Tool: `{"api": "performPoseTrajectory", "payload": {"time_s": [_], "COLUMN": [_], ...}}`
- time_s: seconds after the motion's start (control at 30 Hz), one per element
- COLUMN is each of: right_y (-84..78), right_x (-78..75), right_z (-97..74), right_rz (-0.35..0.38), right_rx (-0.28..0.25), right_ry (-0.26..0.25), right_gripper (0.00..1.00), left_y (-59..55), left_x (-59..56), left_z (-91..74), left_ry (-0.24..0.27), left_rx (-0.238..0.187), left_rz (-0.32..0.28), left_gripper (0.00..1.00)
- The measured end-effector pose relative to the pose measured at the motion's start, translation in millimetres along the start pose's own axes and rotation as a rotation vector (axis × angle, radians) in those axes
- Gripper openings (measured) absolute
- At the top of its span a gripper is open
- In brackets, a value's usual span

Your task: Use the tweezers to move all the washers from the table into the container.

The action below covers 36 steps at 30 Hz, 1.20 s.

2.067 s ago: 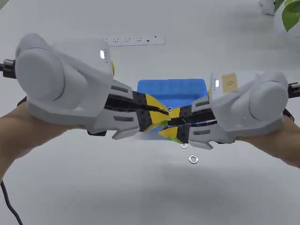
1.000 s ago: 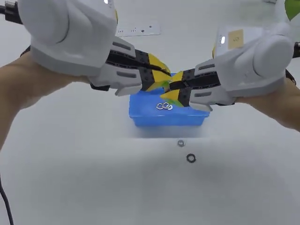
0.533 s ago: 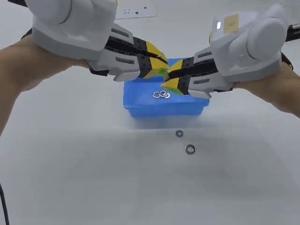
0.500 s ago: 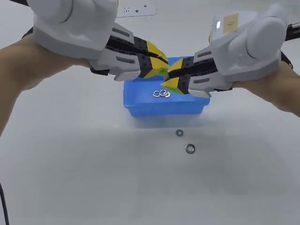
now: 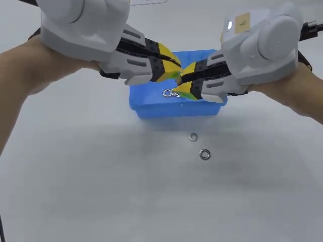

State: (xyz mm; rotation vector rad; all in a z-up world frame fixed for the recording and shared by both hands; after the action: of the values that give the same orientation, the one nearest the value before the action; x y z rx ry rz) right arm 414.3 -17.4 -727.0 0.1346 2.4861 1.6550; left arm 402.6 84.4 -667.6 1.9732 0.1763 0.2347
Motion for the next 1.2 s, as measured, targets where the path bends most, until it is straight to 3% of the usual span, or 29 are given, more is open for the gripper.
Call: {"api": "performPoseTrajectory", "payload": {"time_s": [0.2, 0.7, 1.03, 1.2], "right_y": [-3.8, 5.2, 29.2, 38.1], "right_x": [1.2, 9.2, 15.9, 24.4], "right_z": [0.5, -4.9, -19.9, -26.6], "right_rz": [-0.001, -0.014, -0.024, -0.033], "right_rx": [0.014, 0.014, -0.051, -0.066], "right_ry": [0.005, 0.013, -0.006, -0.008], "right_gripper": [0.11, 0.11, 0.11, 0.11], "left_y": [-4.8, 0.9, 28.7, 40.1], "left_x": [-0.9, -7.5, -15.1, -25.6], "left_z": [1.5, -0.7, -12.1, -16.6], "left_ry": [0.002, -0.011, -0.007, -0.016], "left_rx": [0.002, -0.005, -0.021, -0.023], "left_rz": [-0.008, 0.011, 0.075, 0.106], "left_gripper": [0.06, 0.06, 0.06, 0.06]}}
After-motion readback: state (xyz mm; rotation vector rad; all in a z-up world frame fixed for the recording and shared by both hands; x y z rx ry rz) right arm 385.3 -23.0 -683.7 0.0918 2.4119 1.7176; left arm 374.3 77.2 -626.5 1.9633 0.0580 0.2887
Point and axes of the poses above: the centre of the closed fingertips' face, and the gripper's own axes: z roughly forward along the fingers, x roughly to its left, y roughly out of its top, the point moved 8 cm from there along -z, roughly backward along the fingers, and after that the axes turned 12 degrees about -x, right-handed, at the moved point
